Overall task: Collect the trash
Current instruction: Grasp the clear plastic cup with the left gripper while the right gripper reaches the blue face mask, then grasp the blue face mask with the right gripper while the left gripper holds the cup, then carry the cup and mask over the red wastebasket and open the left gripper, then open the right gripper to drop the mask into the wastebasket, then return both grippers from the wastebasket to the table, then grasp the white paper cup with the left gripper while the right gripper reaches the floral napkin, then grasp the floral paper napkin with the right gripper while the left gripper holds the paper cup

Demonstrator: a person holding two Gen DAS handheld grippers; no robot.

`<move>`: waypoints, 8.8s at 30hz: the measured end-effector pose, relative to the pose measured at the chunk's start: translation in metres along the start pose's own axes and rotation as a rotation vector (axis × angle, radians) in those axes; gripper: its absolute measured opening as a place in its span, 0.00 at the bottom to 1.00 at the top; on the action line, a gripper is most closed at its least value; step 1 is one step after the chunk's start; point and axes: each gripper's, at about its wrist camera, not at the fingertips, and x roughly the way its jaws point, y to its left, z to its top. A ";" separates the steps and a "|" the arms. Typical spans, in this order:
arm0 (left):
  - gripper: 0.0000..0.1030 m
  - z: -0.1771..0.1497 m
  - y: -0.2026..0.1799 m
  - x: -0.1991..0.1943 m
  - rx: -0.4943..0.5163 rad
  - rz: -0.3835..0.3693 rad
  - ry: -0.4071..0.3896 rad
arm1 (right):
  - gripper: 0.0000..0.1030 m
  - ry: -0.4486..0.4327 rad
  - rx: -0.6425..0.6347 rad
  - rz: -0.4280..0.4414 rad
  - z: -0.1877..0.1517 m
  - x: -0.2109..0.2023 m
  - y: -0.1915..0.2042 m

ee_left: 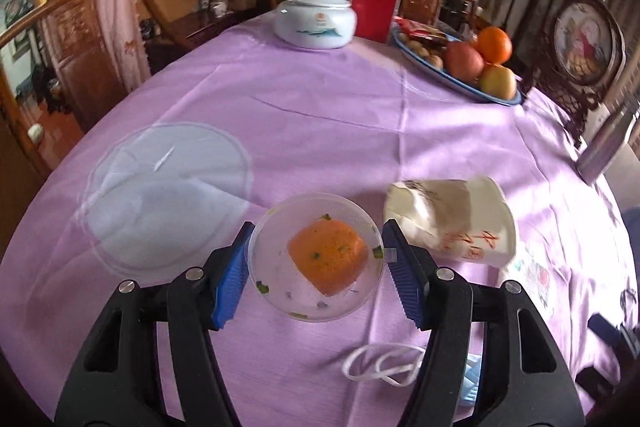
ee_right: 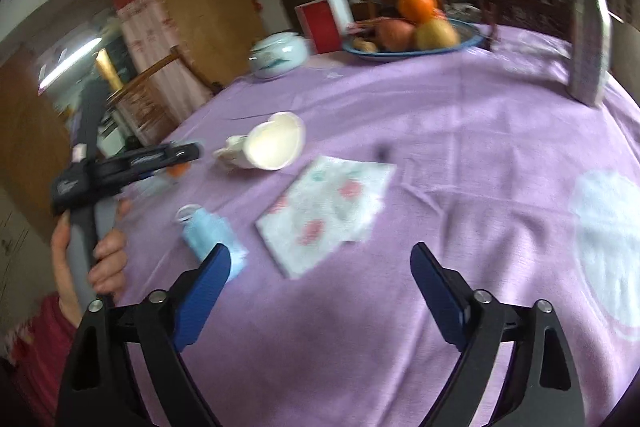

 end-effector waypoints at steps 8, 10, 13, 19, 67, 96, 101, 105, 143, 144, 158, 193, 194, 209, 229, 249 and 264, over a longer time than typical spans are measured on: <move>0.62 0.004 0.016 0.011 -0.060 0.016 0.049 | 0.84 0.124 -0.171 0.076 0.015 0.049 0.064; 0.61 0.004 0.016 0.012 -0.060 0.021 0.056 | 0.81 0.166 -0.215 0.070 0.016 0.067 0.079; 0.62 0.004 0.014 0.012 -0.050 0.019 0.057 | 0.66 0.250 -0.184 0.099 0.016 0.085 0.082; 0.62 0.003 0.008 0.008 -0.021 0.006 0.043 | 0.23 0.220 -0.191 0.067 0.018 0.076 0.082; 0.61 -0.254 0.216 -0.255 -0.255 0.218 -0.124 | 0.26 -0.172 -0.065 0.296 -0.079 -0.126 0.153; 0.93 -0.310 0.373 -0.222 -0.577 0.451 -0.069 | 0.26 0.233 -0.296 0.433 -0.151 0.011 0.346; 0.93 -0.320 0.392 -0.223 -0.600 0.484 -0.060 | 0.26 0.324 -0.353 0.458 -0.170 0.050 0.388; 0.93 -0.326 0.401 -0.221 -0.595 0.519 -0.052 | 0.26 0.386 -0.372 0.472 -0.182 0.076 0.414; 0.93 -0.260 0.224 -0.281 -0.174 0.463 -0.241 | 0.57 0.082 -0.256 0.416 -0.147 -0.037 0.329; 0.93 -0.258 0.209 -0.284 -0.144 0.458 -0.252 | 0.57 0.060 -0.242 0.412 -0.144 -0.046 0.320; 0.94 -0.245 0.067 -0.294 0.117 0.328 -0.342 | 0.65 -0.174 -0.081 0.313 -0.132 -0.135 0.192; 0.94 0.000 -0.104 0.024 0.248 -0.023 0.050 | 0.84 -0.119 0.061 -0.009 -0.002 -0.034 -0.014; 0.94 0.004 -0.101 0.033 0.225 -0.022 0.050 | 0.84 -0.118 0.060 -0.011 -0.003 -0.034 -0.015; 0.75 0.016 -0.068 0.072 0.118 0.018 0.155 | 0.86 -0.049 0.031 -0.041 -0.006 -0.019 -0.009; 0.83 0.028 -0.035 0.079 0.031 0.146 0.155 | 0.86 0.114 0.088 -0.120 0.025 0.039 -0.010; 0.83 0.023 -0.048 0.077 0.088 0.145 0.150 | 0.73 0.165 -0.166 -0.208 0.033 0.095 0.030; 0.50 0.020 -0.063 0.065 0.164 0.061 0.111 | 0.09 0.130 -0.049 -0.185 0.041 0.078 0.008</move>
